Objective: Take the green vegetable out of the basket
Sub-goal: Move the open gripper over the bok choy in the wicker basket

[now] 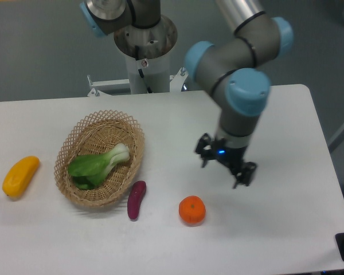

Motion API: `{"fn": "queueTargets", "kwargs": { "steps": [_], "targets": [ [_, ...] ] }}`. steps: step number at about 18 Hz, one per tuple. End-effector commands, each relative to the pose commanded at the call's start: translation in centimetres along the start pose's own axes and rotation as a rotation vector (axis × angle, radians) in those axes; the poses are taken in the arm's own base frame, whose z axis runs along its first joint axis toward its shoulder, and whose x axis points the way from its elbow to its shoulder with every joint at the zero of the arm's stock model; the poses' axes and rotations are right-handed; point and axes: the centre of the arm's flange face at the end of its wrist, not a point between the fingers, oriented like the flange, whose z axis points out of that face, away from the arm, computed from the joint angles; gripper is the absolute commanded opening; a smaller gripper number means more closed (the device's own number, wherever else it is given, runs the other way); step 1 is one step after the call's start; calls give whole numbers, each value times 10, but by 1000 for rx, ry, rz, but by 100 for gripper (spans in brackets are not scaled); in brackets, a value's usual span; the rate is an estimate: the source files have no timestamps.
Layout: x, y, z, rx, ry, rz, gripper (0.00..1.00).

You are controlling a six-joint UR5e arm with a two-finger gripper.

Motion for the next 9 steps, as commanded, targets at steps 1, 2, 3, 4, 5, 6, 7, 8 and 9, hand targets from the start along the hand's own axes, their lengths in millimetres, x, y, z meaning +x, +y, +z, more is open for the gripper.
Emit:
{"fn": "queueTargets", "kwargs": {
  "steps": [1,2,3,4,5,6,7,8,9],
  "targets": [
    [15,-9,4,-3,12,-5,100],
    [29,-18,9,-8,22,-12,100],
    [40,-26,13,-12,32,-18,100],
    [51,-34,19,-17,45,-17,100],
    [64,-42,24,-23,55,-9,100],
    [80,-50,29,-34,65,2,100],
    [96,-54,32,-40,75,11,100],
    [110,-56,37,-46,89,26,100],
    [121,-60,41,-49,98,42,100]
  ]
}}
